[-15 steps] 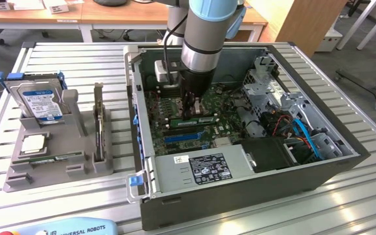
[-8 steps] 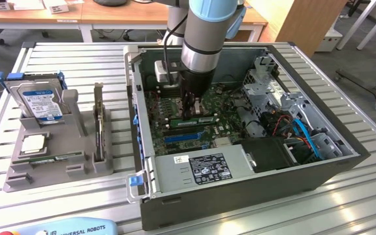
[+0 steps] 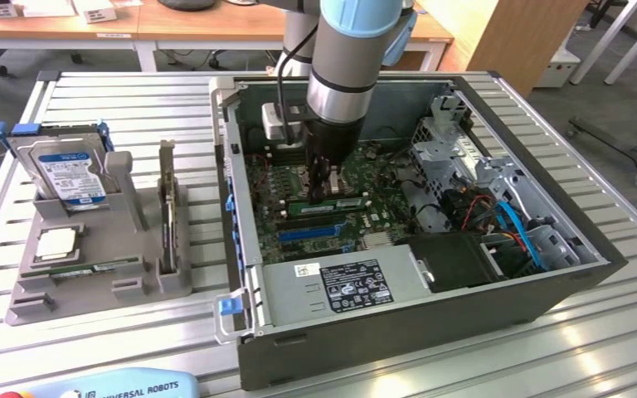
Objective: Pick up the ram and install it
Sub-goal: 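Press down the ram until it locks into place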
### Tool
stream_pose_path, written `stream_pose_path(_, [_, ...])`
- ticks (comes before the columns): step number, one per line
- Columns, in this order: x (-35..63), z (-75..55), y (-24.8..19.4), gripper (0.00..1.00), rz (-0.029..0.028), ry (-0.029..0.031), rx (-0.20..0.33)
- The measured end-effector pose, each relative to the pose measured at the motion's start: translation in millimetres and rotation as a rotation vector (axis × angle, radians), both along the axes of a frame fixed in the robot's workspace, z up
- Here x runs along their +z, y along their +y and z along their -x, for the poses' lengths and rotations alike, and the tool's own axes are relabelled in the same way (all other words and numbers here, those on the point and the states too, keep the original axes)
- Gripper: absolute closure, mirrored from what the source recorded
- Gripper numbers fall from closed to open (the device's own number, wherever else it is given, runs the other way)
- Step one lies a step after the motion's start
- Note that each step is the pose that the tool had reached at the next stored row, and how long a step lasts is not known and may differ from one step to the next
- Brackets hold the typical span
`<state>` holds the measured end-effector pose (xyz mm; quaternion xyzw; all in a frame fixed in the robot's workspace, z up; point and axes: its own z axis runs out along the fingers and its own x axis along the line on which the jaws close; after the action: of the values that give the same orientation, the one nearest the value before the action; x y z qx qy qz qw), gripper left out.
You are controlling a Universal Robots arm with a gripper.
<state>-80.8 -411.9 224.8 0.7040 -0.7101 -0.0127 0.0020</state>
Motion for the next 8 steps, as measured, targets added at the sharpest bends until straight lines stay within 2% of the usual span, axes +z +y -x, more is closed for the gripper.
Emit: stream_pose_path(8, [-0.8, 0.0, -0.1, 0.9, -0.0007, 0.0001, 0.0])
